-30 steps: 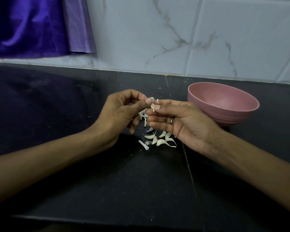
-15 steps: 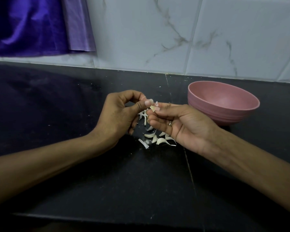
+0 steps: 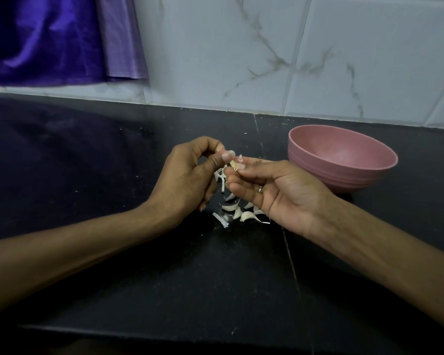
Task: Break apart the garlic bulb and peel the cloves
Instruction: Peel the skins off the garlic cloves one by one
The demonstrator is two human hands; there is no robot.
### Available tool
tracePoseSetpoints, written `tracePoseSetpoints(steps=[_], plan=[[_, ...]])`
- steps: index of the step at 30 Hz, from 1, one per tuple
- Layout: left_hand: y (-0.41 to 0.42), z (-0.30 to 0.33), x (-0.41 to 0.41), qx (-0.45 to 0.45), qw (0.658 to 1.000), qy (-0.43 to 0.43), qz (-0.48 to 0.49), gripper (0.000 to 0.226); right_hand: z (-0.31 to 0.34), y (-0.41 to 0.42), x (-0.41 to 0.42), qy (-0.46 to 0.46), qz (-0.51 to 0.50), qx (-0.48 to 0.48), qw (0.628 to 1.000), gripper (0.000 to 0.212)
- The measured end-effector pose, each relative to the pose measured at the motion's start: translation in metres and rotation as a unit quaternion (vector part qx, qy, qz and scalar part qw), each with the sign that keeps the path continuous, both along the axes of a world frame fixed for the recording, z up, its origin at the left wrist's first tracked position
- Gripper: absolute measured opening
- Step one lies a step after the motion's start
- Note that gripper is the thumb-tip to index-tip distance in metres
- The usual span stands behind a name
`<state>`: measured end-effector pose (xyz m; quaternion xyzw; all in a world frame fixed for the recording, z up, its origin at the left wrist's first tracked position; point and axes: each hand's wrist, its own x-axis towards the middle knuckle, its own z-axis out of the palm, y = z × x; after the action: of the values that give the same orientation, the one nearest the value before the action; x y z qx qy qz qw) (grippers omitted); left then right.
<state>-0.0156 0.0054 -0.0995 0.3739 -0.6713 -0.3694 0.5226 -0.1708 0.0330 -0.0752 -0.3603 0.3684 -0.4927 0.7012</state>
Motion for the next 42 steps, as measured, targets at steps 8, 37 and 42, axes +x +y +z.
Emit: tracePoseSetpoints(steps=[8,37,42], plan=[[0.004,0.003,-0.002,-0.035,0.999,-0.038,0.009,0.017,-0.001,0.000,-0.003,0.051,-0.016,-0.062,0.997,0.016],[0.001,0.007,0.006,-0.079,0.995,-0.065,0.016,0.025,0.003,-0.012,-0.014,0.047,-0.034,-0.067,0.996,0.016],[0.002,0.008,0.006,-0.046,0.997,-0.065,0.004,0.018,0.004,-0.011,-0.012,0.034,0.011,-0.044,0.998,0.017]])
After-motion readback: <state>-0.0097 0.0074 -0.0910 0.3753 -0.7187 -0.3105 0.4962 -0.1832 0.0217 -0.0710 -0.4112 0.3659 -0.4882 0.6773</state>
